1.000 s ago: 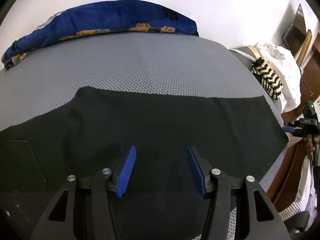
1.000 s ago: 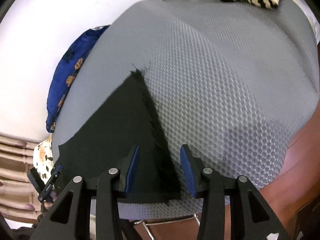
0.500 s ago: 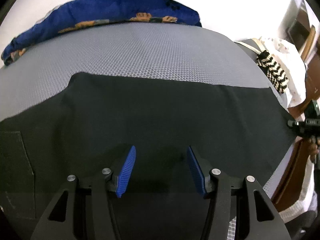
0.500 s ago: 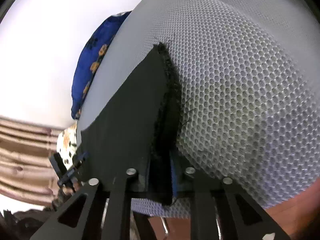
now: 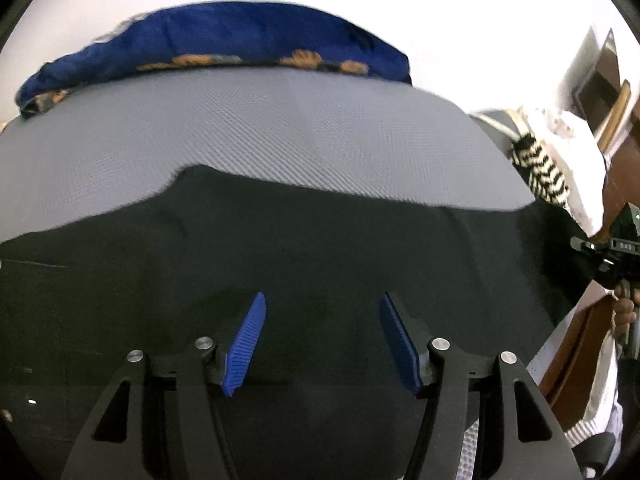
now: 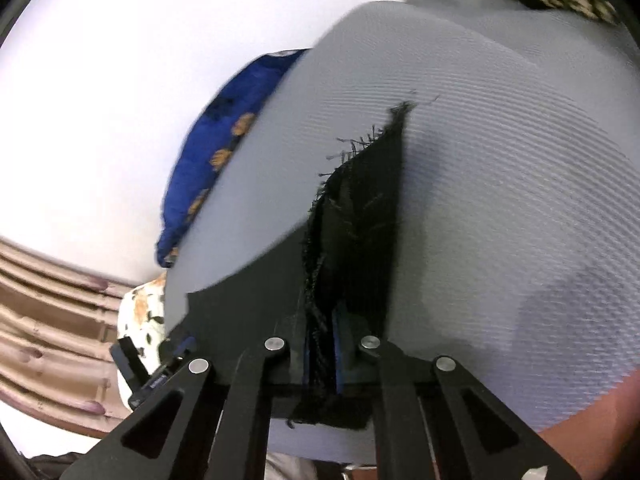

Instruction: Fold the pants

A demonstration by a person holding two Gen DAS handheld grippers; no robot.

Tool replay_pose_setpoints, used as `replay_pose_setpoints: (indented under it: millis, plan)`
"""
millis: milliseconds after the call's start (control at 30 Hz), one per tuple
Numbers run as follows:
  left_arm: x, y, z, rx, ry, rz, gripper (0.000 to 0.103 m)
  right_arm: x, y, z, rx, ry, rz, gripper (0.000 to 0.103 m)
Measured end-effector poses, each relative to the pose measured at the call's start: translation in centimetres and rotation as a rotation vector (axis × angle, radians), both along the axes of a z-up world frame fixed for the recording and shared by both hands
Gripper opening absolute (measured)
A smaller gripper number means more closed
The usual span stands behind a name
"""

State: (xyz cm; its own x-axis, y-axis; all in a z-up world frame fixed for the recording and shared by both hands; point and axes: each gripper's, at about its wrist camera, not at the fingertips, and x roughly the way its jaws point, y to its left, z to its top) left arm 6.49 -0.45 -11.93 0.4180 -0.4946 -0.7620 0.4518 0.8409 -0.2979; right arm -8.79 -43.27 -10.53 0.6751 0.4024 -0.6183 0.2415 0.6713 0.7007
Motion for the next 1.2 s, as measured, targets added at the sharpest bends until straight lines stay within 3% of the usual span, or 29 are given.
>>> replay_pose_setpoints:
  millis: [300, 600, 800, 1067, 1200]
  plan:
    - [-0.1, 7.4, 2.1, -0.043, -0.022, 0.107, 0.061, 7.9, 11.4, 2.8, 0.021, -0.057, 0.231, 0.009]
    - [-0.4, 13.4, 3.3, -0.083, -0.026, 0.162, 0.061, 14.5, 24.0, 0.9, 0.003, -0.021, 0.49, 0.009]
    - [-0.7, 15.1, 3.2, -0.103, -0.016, 0.165, 0.061, 14.3, 31.3, -2.7, -0.089, 0.062, 0.645, 0.009]
    - [-0.8, 15.3, 2.8, -0.122, -0.01, 0.139, 0.061, 13.3, 34.7, -5.3, -0.252, 0.125, 0.73, 0.011]
    - [-0.7, 14.7, 2.4, -0.125, 0.002, 0.117, 0.061, 12.7, 35.1, -5.0, -0.247, 0.116, 0.765, 0.029]
